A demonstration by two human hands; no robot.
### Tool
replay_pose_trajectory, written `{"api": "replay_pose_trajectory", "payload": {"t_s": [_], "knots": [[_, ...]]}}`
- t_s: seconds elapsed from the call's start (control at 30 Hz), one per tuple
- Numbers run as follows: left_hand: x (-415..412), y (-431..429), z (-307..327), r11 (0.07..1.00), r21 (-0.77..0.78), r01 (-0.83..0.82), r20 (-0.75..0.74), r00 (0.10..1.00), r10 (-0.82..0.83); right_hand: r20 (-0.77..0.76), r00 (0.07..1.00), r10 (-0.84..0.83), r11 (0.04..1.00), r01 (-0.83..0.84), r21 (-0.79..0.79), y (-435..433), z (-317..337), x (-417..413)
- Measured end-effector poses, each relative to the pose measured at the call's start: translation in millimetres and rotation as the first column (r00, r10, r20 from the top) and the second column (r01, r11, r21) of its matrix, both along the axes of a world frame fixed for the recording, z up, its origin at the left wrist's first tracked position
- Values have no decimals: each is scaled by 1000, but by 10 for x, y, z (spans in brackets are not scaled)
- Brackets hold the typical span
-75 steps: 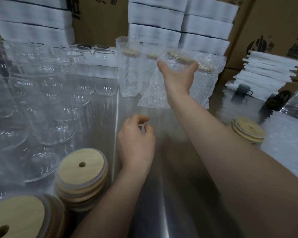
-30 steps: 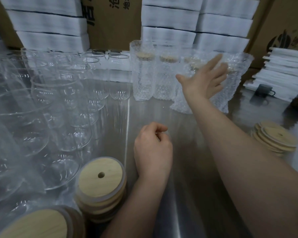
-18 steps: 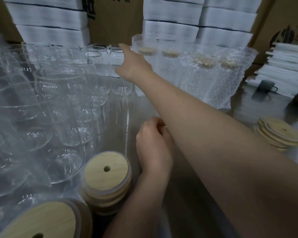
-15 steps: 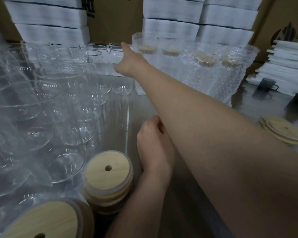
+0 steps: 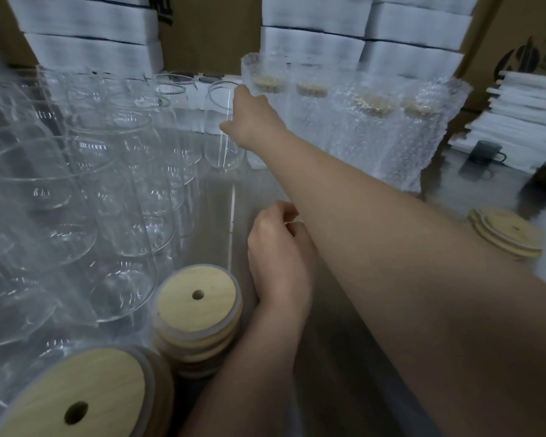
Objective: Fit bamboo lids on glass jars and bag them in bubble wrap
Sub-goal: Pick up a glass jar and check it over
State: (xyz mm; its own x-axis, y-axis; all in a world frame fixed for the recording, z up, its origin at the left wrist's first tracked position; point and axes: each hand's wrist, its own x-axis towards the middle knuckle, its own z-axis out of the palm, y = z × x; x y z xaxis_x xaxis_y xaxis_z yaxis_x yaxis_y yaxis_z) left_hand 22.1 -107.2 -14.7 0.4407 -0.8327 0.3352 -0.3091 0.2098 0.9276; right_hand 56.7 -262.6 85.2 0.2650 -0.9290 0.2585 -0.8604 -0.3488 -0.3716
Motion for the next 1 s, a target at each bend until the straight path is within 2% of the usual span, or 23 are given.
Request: {"api": "replay_pose_trajectory", "payload": {"t_s": [0.1,0.2,0.27,0.4,0.53,0.67,0.8,0.9,1.0], "knots": [[3,-26,-34,998,8,-62,-24,998,62,176,983,50,999,-47,-22,84,-109,-167],[10,-15,-14,992,11,-122,-4,993,122,442,893,83,996,-61,-65,276,-132,-337],[23,-3,3,990,-7,-142,5,990,142,554,819,146,987,-81,-141,462,-122,-460],[7,47,32,985,-44,-166,100,980,170,666,710,228,962,-58,-268,891,-79,-756],[-52,132,75,986,-160,-41,175,982,69,754,620,217,957,15,-288,1300,-89,-1024],[-95,200,82,969,-205,136,151,983,-106,819,552,154,970,75,-233,1574,-204,-1235],[-146,233,86,961,-215,171,134,980,-145,881,465,82,987,85,-136,1680,-397,-1384],[-145,232,109,955,-231,188,28,982,-186,919,394,8,1000,-20,-1,1656,-502,-1449],[-110,231,115,947,-236,218,-85,966,-244,948,303,-100,971,-178,159,1625,-598,-1469]]}}
